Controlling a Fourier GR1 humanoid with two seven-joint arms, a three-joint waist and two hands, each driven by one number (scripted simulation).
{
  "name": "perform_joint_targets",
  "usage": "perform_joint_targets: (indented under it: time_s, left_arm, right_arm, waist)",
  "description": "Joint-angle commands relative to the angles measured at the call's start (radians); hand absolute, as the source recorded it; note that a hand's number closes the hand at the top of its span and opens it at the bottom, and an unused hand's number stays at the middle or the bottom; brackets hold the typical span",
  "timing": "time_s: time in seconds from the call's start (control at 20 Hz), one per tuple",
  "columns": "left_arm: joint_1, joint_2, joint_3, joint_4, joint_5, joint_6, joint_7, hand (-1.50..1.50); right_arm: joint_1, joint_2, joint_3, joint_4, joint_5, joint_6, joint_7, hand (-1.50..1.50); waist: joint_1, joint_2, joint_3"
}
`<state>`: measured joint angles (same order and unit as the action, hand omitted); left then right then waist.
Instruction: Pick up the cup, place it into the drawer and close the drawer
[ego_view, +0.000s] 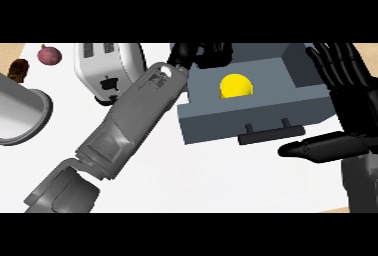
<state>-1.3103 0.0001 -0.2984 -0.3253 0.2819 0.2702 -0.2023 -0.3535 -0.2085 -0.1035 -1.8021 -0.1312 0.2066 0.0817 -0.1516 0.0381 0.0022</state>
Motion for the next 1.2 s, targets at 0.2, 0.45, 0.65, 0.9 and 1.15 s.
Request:
perform_joint_targets:
  time_s: [0.2,0.45,0.65,0.9,1.15]
  left_arm:
    - [0.059,0.0,-0.052,-0.021,0.099,0.004,-0.072,-1.5]
    - [0.079,0.0,-0.012,-0.075,0.207,-0.034,-0.164,-1.5]
    - [0.063,0.0,0.015,-0.103,0.277,-0.039,-0.234,-1.5]
    - [0.027,0.0,0.041,-0.089,0.322,0.025,-0.265,-1.5]
    - [0.012,0.0,0.039,-0.07,0.368,0.06,-0.262,-1.5]
  right_arm:
    - [-0.073,0.016,0.052,0.017,-0.043,0.054,-0.004,-1.5]
    - [-0.067,0.014,0.107,0.017,-0.167,0.197,0.001,1.5]
    - [-0.066,-0.013,0.195,0.033,-0.227,0.319,0.06,1.5]
    - [-0.005,-0.167,0.272,0.029,-0.113,0.457,0.112,1.5]
    - [0.03,-0.213,0.283,0.021,0.119,0.409,0.073,-1.5]
  waist:
    - [-0.058,0.019,-0.001]
    - [-0.059,0.018,-0.002]
    - [-0.035,0.011,-0.003]
    - [0.017,-0.011,-0.002]
    - [0.067,-0.02,-0.001]
